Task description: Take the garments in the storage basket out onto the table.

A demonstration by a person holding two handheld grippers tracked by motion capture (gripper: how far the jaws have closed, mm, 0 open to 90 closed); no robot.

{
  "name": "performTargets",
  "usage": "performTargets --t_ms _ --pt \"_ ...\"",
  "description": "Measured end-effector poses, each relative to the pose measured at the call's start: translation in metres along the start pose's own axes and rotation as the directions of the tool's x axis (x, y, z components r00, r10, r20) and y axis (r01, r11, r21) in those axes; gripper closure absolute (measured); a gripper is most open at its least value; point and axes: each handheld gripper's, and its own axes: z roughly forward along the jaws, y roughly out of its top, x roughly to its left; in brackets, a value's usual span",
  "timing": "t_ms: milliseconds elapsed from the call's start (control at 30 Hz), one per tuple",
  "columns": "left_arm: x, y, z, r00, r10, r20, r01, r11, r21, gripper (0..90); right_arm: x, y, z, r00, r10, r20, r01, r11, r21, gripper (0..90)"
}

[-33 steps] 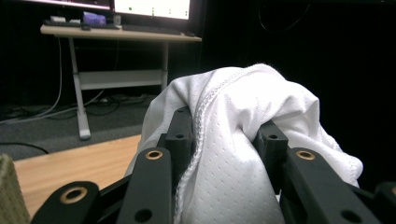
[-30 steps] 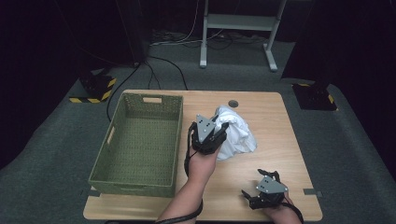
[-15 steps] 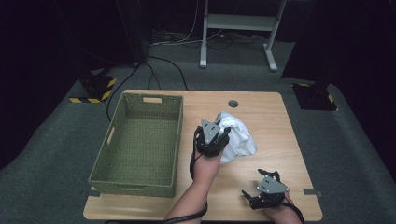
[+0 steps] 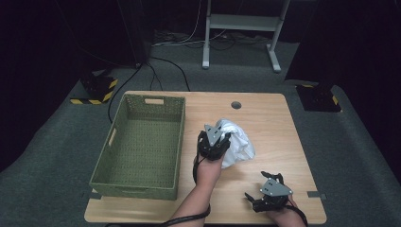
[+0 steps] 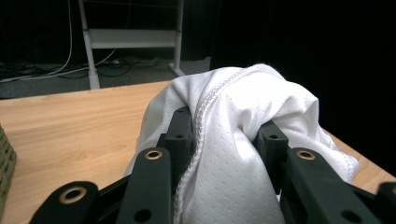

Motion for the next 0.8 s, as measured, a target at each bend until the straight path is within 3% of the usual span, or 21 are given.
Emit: performTargets --t_ms 300,800 --pt "0.0 -0.016 0.01 0.9998 0.018 0.01 -0.018 0.999 0.04 65.0 0.0 0.0 0.0 1.0 -0.006 -0.001 0.006 1.0 0.002 1.3" --pt "-0.001 -0.041 0.026 0.9993 0.005 0.036 -0.008 0.9963 0.085 63.4 0.0 0.0 0.001 0.9999 -0.014 -0.001 0.014 1.0 0.005 1.3"
